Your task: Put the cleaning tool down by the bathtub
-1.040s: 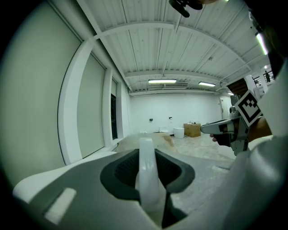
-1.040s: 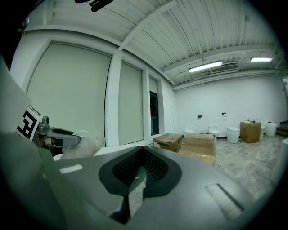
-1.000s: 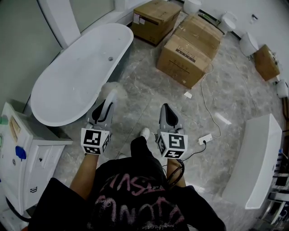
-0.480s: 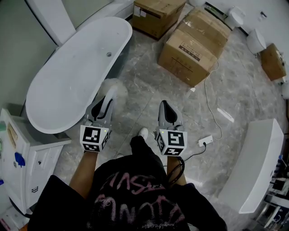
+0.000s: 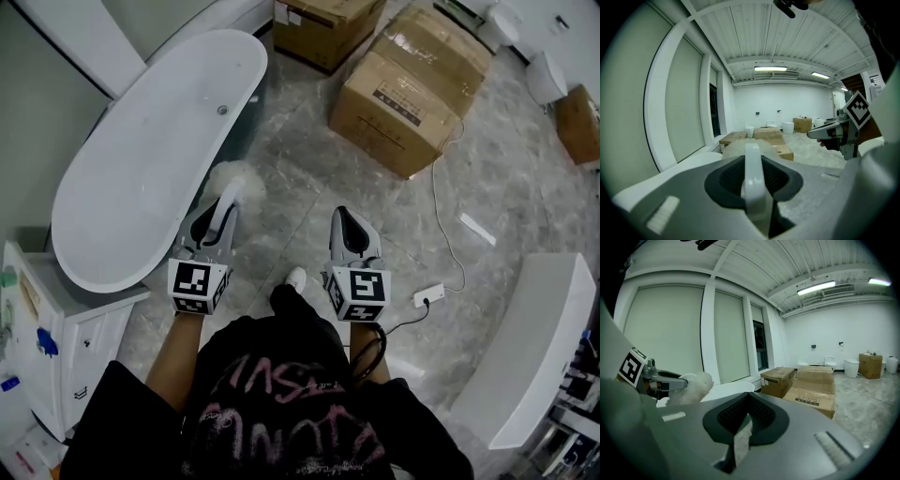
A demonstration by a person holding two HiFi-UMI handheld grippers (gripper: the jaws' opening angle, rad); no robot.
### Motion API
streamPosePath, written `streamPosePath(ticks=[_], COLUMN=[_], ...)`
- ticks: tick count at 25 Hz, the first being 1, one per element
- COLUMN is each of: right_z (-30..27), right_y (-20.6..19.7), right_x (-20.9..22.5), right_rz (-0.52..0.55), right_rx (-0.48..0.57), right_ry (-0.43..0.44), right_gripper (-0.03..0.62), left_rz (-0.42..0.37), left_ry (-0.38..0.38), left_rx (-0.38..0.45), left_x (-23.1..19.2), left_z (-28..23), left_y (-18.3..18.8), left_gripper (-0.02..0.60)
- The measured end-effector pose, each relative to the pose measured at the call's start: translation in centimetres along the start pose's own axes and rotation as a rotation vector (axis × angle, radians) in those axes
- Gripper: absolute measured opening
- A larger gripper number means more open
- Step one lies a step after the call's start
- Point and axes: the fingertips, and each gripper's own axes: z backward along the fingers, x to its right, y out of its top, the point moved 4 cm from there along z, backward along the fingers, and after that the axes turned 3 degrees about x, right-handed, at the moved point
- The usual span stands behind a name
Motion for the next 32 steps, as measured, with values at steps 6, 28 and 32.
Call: streamPosePath(ticks=[6, 28, 32], right_z=[-1.0, -4.4, -5.6], right_y=[-0.2, -1.0, -1.4], right_x=[3.1, 5.5, 5.9], right_rz=[-0.038, -0.063, -0.058], right_rx=[-0.014, -0.043, -0.04], right_ry=[-0.006, -0.037, -0.044], right_gripper=[0.014, 0.014, 0.014], left_rz=[0.002, -0.018, -0.021], left_ry=[0.005, -0.047, -0.052], left_rx=[-0.01, -0.017, -0.033], left_x=[1.0, -0.8, -1.6], left_z=[-2.5, -8.2, -9.6], left_y=[0.9, 1.3, 0.6], left_gripper=[0.094, 0.094, 0.094])
